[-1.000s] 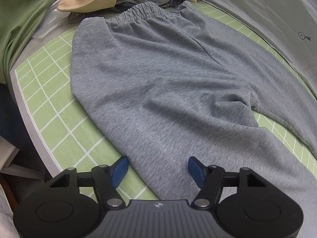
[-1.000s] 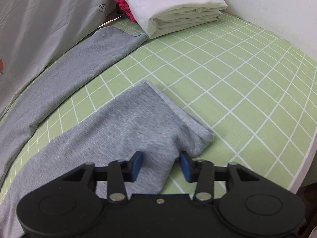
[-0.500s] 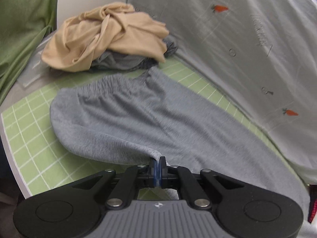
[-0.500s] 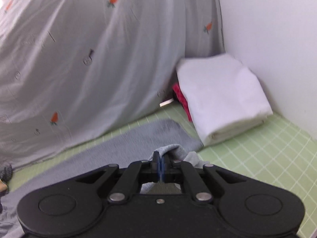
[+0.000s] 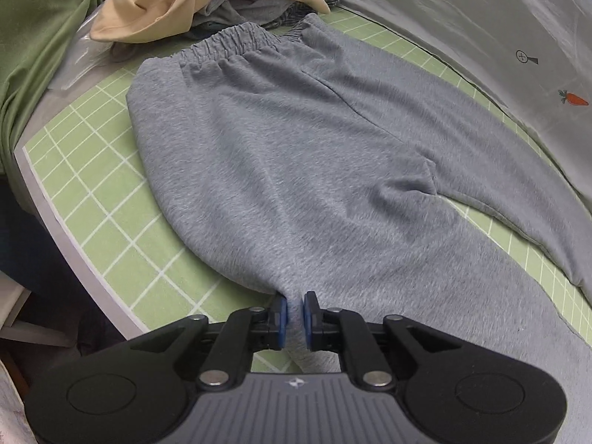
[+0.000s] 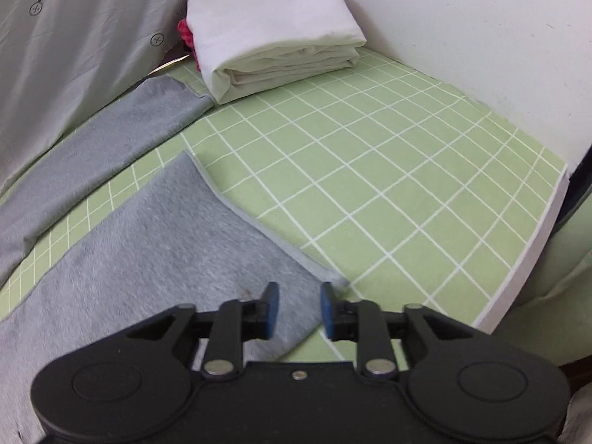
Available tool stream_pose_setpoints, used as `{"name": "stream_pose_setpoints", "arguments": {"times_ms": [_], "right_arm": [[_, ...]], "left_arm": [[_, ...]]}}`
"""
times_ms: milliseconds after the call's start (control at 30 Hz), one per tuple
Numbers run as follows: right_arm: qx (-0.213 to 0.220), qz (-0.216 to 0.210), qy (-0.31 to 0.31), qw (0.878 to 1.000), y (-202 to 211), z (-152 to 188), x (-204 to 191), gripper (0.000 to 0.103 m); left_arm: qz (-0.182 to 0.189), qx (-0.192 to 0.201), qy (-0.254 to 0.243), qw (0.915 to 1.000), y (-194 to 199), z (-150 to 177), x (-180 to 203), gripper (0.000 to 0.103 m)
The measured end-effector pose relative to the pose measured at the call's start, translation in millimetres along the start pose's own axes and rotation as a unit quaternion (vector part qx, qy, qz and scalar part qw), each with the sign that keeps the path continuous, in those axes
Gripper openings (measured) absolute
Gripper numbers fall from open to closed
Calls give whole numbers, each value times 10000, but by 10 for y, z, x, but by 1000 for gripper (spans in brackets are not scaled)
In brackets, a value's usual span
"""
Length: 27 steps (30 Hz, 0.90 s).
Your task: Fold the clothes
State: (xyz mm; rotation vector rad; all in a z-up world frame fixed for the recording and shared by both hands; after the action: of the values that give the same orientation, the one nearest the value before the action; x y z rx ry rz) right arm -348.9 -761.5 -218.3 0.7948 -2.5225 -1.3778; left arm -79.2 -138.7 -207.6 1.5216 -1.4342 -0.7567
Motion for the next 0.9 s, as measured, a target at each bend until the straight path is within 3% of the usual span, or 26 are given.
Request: {"name": "stream_pose_setpoints", "arguments": {"times_ms": [33, 133, 233, 367, 467, 500, 533, 567, 600, 833, 900], "right_arm": [[48, -2, 26, 10000, 0, -23, -7, 45], [103, -58, 200, 9997, -37, -101, -102, 55], [145, -107, 517, 9985, -154, -188, -275, 70], [-11, -60, 832, 9965, -369, -204, -421, 70], [-75, -61, 1061, 9943, -456, -176, -493, 56], [-38, -75, 1116, 9937, -466, -171, -505, 44], [-4, -41, 1166, 9932, -462, -175, -509, 20], [19, 11, 1226, 9925, -460, -179, -509, 6], [22, 88, 1286, 9917, -461, -180, -492, 2], [-68, 571, 929, 9940, -474, -253, -247, 3], [-221, 663, 659, 9954, -490, -304, -226, 12]], "left_arm": [[-26, 31, 18, 10000, 19, -17, -15, 34], [-106, 167, 37, 9998, 76, -88, -10, 54], [-131, 219, 35, 9997, 86, -134, 18, 64], [-208, 249, -71, 9994, 109, -159, 53, 66], [-313, 320, -155, 9989, 153, -192, 62, 71], [-337, 326, -180, 9987, 154, -203, 70, 71], [-363, 323, -206, 9986, 145, -213, 81, 71], [-388, 320, -232, 9985, 136, -223, 93, 71], [-413, 317, -258, 9983, 126, -233, 104, 71], [-574, 158, -342, 9976, -52, -321, 229, 71], [-603, 121, -379, 9974, -119, -374, 294, 72]]}}
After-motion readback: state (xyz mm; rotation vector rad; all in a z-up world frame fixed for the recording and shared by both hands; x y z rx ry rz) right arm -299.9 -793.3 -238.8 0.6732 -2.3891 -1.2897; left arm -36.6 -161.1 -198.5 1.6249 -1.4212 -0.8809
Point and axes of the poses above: each gripper's, at about its wrist camera, not at the fingertips, and y roughly against the way its jaws point, x to its right, z to its underside, the point moved 8 cm from there along -y, roughly the way its jaws point
